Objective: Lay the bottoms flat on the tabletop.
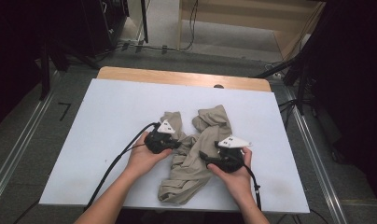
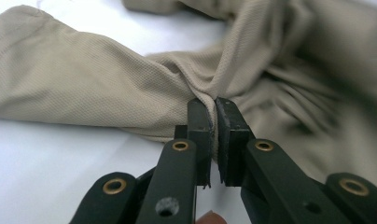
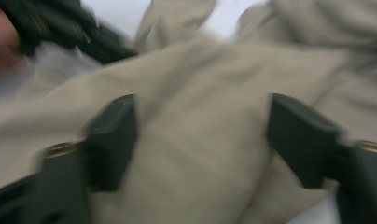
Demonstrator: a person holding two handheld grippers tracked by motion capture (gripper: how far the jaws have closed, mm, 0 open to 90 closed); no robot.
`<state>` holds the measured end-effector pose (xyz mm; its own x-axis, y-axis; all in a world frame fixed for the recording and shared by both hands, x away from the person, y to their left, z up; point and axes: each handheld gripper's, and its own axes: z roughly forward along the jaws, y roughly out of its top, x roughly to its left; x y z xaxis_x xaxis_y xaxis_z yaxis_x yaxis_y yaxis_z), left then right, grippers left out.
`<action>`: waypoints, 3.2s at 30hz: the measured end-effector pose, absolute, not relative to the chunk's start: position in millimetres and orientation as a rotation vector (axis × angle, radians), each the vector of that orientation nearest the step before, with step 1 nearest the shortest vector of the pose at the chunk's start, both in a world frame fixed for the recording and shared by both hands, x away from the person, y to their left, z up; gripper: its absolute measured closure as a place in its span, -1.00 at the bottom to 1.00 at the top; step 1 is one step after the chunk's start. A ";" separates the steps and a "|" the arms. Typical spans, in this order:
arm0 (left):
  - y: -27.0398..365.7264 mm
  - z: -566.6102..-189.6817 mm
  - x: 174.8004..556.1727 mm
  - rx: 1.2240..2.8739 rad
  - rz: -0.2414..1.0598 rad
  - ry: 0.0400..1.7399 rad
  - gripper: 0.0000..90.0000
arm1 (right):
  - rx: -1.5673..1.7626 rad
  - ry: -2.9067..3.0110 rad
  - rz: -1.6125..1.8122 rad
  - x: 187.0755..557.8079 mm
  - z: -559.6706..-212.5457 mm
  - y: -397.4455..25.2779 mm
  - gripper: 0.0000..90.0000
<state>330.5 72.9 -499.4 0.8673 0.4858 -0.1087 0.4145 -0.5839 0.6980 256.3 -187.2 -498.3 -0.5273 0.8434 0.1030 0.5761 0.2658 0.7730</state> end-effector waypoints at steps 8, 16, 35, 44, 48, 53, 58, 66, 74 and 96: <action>114.3 -501.0 258.4 2.282 0.041 0.555 0.94 | 1.335 2.199 1.029 233.6 -512.7 -210.7 0.88; 129.8 -501.3 204.5 2.308 -0.133 0.398 0.80 | 1.465 2.072 0.935 206.4 -513.4 -272.6 0.96; 74.5 -506.6 284.7 2.257 0.004 0.532 0.84 | 1.476 2.174 1.033 252.4 -517.9 -230.9 0.89; 125.3 -496.0 256.0 2.227 -0.042 0.576 0.95 | 1.506 2.089 1.046 215.5 -515.2 -279.9 0.91; 147.3 -491.9 236.9 2.256 -0.084 0.547 0.95 | 1.556 2.048 1.011 201.3 -516.3 -307.5 0.91; 142.6 -483.7 236.9 2.215 -0.094 0.514 0.77 | 1.596 2.035 0.982 196.5 -516.8 -324.4 0.89; 103.5 -475.8 266.5 2.149 -0.045 0.542 0.23 | 1.570 1.978 1.074 199.5 -508.5 -324.4 0.46; -8.2 -490.3 314.6 2.247 -0.044 0.568 0.09 | 1.447 1.998 1.152 242.0 -483.7 -306.3 0.23; -36.9 -508.3 318.4 2.313 -0.031 0.617 0.73 | 1.407 2.123 1.031 281.9 -496.5 -283.0 -0.06; 190.7 -480.9 309.1 2.187 0.066 0.816 1.00 | 1.531 2.042 1.108 287.9 -503.6 -281.8 0.79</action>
<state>309.1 190.7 -480.9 0.7922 0.5740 -0.2071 0.5330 -0.4855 0.6930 287.9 -281.8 -503.6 -0.3499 0.9219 0.1664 0.6418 0.1065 0.7594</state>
